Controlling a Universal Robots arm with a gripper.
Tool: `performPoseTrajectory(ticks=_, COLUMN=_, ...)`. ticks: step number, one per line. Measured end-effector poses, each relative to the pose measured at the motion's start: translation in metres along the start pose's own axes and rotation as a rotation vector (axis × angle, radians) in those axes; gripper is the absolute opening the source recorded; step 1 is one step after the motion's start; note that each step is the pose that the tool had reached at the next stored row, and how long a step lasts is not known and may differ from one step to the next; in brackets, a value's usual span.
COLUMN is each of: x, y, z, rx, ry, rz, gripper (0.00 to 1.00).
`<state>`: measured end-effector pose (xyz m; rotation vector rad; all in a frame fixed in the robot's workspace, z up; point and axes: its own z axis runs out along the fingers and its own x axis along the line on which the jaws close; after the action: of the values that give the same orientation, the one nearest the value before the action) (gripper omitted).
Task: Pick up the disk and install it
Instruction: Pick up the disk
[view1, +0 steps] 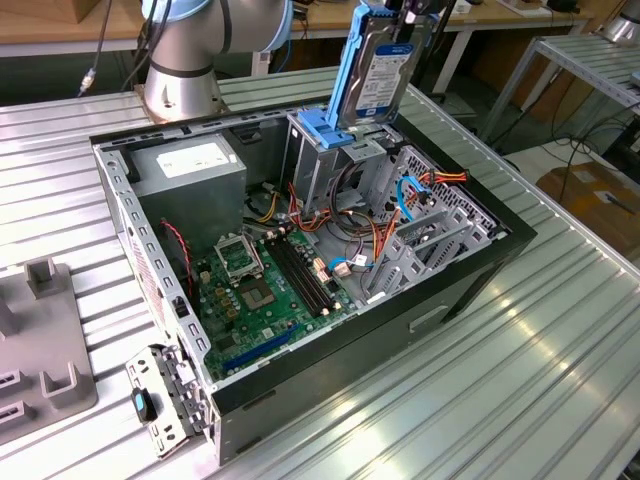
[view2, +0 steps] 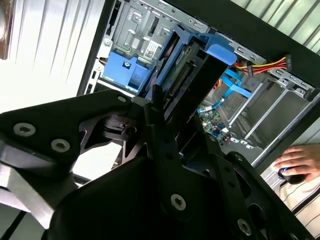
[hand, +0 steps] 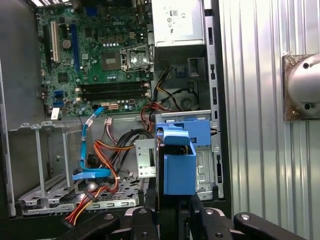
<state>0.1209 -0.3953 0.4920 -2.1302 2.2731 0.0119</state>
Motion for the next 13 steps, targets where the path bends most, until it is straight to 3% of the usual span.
performPoseTrajectory(ticks=13, x=0.0278, y=-0.0078, z=-0.0001, rx=0.0000, ry=-0.0001, rz=0.000, gripper=0.35)
